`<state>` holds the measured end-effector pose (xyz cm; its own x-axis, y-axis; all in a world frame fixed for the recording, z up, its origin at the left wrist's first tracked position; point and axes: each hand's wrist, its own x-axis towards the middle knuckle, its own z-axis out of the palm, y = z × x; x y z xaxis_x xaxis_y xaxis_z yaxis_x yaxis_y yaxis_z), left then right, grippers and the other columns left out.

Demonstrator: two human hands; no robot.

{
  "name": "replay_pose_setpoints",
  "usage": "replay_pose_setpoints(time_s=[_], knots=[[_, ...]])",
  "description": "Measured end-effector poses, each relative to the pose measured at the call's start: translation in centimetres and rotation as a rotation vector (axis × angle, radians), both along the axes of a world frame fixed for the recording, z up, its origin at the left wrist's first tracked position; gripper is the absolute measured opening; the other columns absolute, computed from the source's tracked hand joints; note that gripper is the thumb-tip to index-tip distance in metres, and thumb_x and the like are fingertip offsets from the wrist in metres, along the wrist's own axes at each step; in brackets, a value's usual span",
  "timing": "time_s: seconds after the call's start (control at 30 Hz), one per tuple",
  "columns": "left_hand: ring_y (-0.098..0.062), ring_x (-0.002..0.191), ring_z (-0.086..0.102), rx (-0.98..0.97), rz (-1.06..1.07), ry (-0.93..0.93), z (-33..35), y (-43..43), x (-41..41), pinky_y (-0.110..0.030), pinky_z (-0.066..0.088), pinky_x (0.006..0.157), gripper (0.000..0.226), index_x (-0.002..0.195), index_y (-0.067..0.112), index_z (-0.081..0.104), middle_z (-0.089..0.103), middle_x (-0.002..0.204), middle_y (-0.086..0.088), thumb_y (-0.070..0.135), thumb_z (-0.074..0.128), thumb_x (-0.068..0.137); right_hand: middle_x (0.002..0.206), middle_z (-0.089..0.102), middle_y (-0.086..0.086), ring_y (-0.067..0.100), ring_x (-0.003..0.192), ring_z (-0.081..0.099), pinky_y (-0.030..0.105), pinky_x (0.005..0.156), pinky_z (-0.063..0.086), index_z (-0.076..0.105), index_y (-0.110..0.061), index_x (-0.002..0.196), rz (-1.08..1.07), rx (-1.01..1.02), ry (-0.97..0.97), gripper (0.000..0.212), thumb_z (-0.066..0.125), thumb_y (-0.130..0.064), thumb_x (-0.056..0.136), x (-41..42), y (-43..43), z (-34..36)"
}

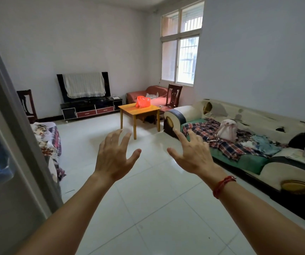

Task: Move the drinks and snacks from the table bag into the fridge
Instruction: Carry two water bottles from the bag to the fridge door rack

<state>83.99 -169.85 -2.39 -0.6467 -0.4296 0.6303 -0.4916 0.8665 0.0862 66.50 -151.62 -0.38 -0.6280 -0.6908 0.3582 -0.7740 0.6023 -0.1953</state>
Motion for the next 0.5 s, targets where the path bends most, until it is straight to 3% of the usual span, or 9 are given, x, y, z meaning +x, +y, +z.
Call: replay_pose_setpoints(time_s=[0.5], knots=[[-0.036, 0.128, 0.047, -0.043, 0.053, -0.049, -0.3, 0.2, -8.5, -0.050, 0.046, 0.093, 0.070, 0.133, 0.015, 0.052, 0.050, 0.139, -0.016, 0.065, 0.036, 0.086, 0.159, 0.030, 0.014, 0.033, 0.143, 0.032, 0.051, 0.112, 0.030, 0.020, -0.035, 0.158, 0.069, 0.007, 0.029, 0.070, 0.038, -0.065, 0.097, -9.1, 0.2, 0.0]])
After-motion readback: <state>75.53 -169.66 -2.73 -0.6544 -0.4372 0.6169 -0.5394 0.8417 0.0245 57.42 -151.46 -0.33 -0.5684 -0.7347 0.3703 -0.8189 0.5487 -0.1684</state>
